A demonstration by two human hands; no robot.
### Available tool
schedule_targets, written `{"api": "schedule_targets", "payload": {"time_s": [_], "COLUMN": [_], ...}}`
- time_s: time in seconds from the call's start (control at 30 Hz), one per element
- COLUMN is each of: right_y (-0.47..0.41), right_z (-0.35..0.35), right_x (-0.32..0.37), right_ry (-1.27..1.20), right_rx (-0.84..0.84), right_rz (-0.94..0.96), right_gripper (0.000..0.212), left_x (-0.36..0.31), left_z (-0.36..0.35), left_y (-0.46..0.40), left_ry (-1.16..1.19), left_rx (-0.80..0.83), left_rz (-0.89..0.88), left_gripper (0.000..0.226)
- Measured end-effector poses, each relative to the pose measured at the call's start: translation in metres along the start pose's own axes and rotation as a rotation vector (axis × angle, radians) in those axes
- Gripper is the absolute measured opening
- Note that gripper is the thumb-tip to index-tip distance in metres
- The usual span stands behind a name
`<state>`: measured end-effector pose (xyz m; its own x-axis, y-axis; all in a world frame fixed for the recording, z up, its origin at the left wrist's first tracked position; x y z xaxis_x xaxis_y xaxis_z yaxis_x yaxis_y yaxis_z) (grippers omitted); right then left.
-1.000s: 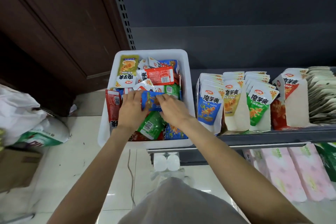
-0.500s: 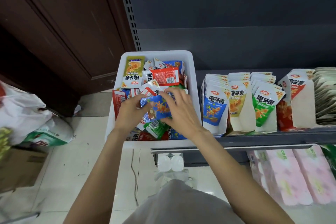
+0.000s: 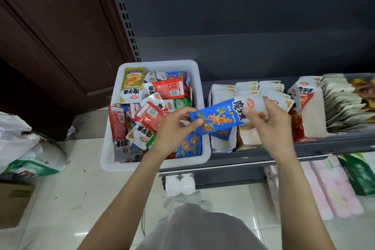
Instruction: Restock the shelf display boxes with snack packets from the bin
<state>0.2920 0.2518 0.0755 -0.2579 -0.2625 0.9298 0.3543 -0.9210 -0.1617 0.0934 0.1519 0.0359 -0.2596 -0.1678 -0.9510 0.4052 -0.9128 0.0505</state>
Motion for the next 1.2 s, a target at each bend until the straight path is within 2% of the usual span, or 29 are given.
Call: {"api": "schedule_targets", "payload": {"time_s": [0.1,0.17,0.27,0.43,0.53,0.6,0.67,0.73,0.8,0.83,0.9,1.0,1.07,1.13,1.2], "right_y": [-0.001,-0.002,-0.006,-0.021,-0.026,-0.028,-0.026,-0.016,-0.005,-0.001,0.003,0.012,0.018,0.02,0.018], "right_z": [0.032,0.04,0.032,-0.022,-0.057,-0.064,-0.056,-0.038,-0.032,-0.036,-0.062,-0.125,-0.161,-0.182,-0.189], "right_x": [0.012,0.018,0.024,0.003,-0.016,-0.021,-0.01,0.011,0.024,0.028,0.028,0.007,-0.009,-0.018,-0.02], "right_ry": [0.24,0.412,0.641,0.887,1.101,1.149,1.032,0.829,0.671,0.609,0.534,0.593,0.68,0.756,0.743], "right_rx": [-0.114,-0.146,-0.159,0.057,0.259,0.287,0.146,-0.133,-0.244,-0.22,-0.058,0.295,0.464,0.559,0.572], "right_rz": [0.192,0.298,0.42,0.452,0.411,0.401,0.456,0.569,0.65,0.67,0.664,0.58,0.524,0.484,0.423], "right_gripper": [0.024,0.018,0.006,0.006,0.02,0.024,0.028,0.025,0.021,0.02,0.018,0.021,0.028,0.034,0.036], "left_x": [0.001,0.009,0.023,0.035,0.036,0.035,0.033,0.033,0.045,0.054,0.074,0.095,0.101,0.103,0.1], "left_z": [-0.02,-0.032,-0.047,-0.056,-0.057,-0.056,-0.049,-0.031,-0.006,0.005,0.025,0.035,0.033,0.033,0.035], "left_y": [-0.008,-0.012,-0.011,-0.014,-0.016,-0.015,-0.01,-0.001,0.005,0.006,0.004,-0.003,-0.007,-0.012,-0.016], "left_ry": [-0.283,-0.467,-0.55,-0.628,-0.655,-0.657,-0.664,-0.703,-0.766,-0.81,-0.873,-0.945,-1.002,-1.002,-0.927], "left_rx": [-0.076,-0.101,-0.096,-0.101,-0.104,-0.09,-0.114,-0.227,-0.336,-0.352,-0.317,-0.188,-0.104,-0.075,-0.06], "left_rz": [-0.079,-0.092,-0.078,-0.097,-0.124,-0.145,-0.178,-0.211,-0.165,-0.106,0.031,0.21,0.303,0.327,0.31], "left_gripper": [0.029,0.039,0.05,0.055,0.054,0.053,0.05,0.043,0.038,0.038,0.045,0.061,0.064,0.06,0.047]}}
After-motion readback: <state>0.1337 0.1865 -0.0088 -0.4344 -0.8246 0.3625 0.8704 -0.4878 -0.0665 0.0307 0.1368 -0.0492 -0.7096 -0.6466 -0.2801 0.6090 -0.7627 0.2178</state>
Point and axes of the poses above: each hand's wrist, its own y-axis away from the middle knuckle, its own z-axis out of the back of the hand, x = y × z, the point moved 7 cm from there along -y, towards the middle knuckle, and after that the axes turned 5 degrees about z, right-handed, at the moved point
